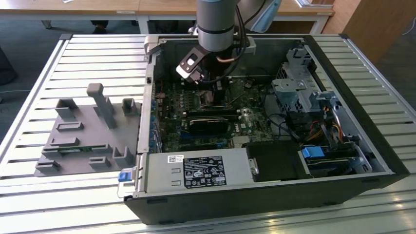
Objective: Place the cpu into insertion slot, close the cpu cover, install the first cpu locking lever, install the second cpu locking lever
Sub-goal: 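Place the cpu into insertion slot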
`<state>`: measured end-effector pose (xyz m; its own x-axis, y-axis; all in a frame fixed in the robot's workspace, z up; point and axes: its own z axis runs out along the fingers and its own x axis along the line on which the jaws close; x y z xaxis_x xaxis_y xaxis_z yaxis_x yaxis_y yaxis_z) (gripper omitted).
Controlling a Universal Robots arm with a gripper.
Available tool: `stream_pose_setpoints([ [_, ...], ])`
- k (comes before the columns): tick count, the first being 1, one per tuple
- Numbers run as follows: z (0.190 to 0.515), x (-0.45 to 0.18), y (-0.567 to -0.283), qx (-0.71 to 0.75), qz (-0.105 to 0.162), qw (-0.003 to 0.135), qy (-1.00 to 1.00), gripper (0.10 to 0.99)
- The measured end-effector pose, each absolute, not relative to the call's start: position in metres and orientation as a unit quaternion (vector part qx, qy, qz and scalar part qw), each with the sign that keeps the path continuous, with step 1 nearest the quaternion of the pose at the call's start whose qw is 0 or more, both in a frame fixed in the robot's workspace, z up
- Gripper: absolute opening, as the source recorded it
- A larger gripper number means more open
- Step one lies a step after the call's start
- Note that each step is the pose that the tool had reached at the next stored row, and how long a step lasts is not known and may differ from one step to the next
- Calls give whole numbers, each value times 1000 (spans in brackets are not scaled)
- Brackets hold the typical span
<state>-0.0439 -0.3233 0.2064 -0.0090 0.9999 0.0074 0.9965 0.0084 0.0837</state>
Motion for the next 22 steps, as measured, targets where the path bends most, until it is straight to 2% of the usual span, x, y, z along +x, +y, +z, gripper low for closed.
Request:
stream_pose_setpoints([
  [22, 196, -45, -322, 703, 32, 27, 709, 537],
])
